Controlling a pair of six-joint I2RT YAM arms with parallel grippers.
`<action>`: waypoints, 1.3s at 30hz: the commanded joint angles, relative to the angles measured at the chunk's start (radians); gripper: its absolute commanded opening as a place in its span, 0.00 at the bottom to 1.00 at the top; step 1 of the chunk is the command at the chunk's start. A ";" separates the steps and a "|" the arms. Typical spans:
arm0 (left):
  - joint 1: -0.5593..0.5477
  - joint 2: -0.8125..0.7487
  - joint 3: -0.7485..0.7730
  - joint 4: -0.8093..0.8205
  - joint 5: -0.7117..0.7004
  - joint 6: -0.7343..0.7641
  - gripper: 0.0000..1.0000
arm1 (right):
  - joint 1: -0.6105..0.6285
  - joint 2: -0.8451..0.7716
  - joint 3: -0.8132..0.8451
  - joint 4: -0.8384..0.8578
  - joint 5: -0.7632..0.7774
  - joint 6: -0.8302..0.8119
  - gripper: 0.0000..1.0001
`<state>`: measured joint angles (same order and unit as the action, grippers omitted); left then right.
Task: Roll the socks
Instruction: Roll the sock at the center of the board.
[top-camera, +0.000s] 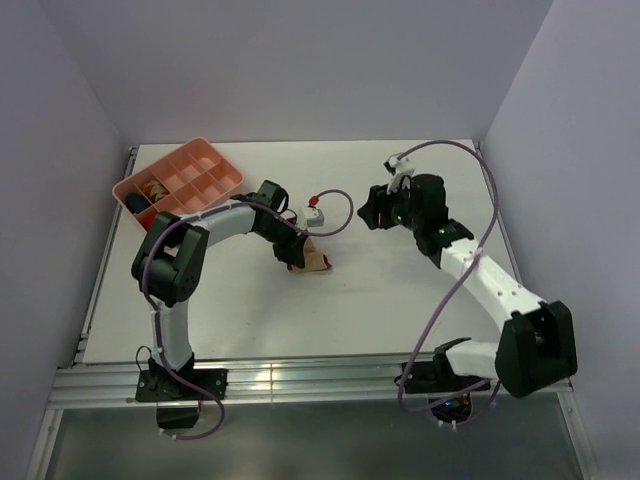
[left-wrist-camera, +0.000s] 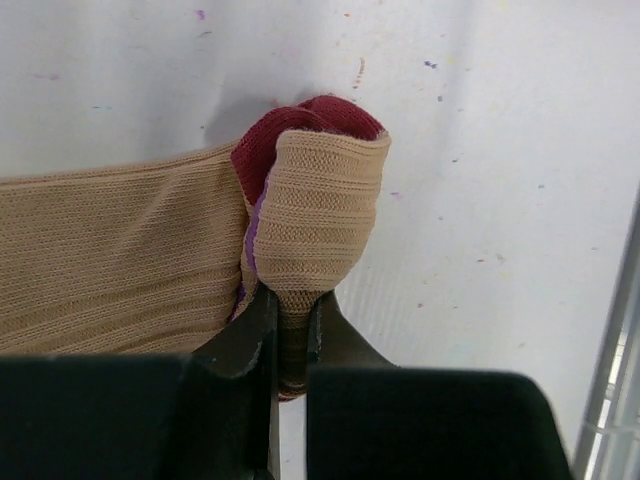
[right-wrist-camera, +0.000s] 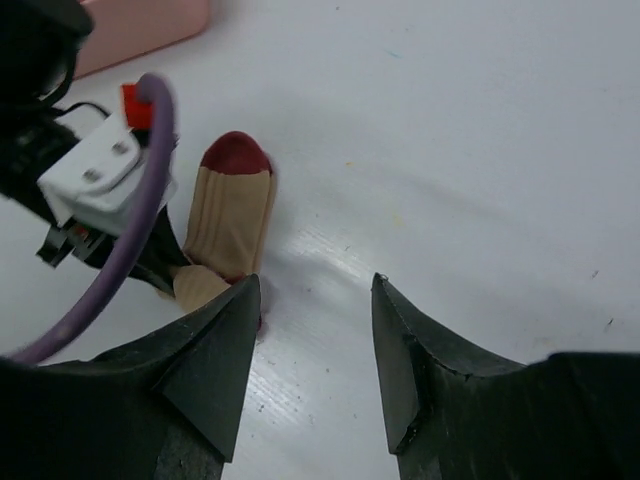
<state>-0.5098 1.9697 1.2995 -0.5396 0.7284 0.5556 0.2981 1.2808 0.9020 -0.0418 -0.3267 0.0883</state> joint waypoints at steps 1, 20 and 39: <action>0.004 0.110 -0.013 -0.240 0.063 0.000 0.00 | 0.055 -0.104 -0.127 0.186 0.067 -0.031 0.56; 0.073 0.209 0.063 -0.350 0.077 0.006 0.00 | 0.581 0.159 -0.026 -0.026 0.294 -0.472 0.58; 0.082 0.222 0.058 -0.346 0.049 -0.006 0.00 | 0.667 0.451 0.132 -0.164 0.371 -0.575 0.59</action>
<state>-0.4274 2.1235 1.3918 -0.8787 0.9760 0.5106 0.9527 1.7069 0.9882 -0.1806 0.0147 -0.4633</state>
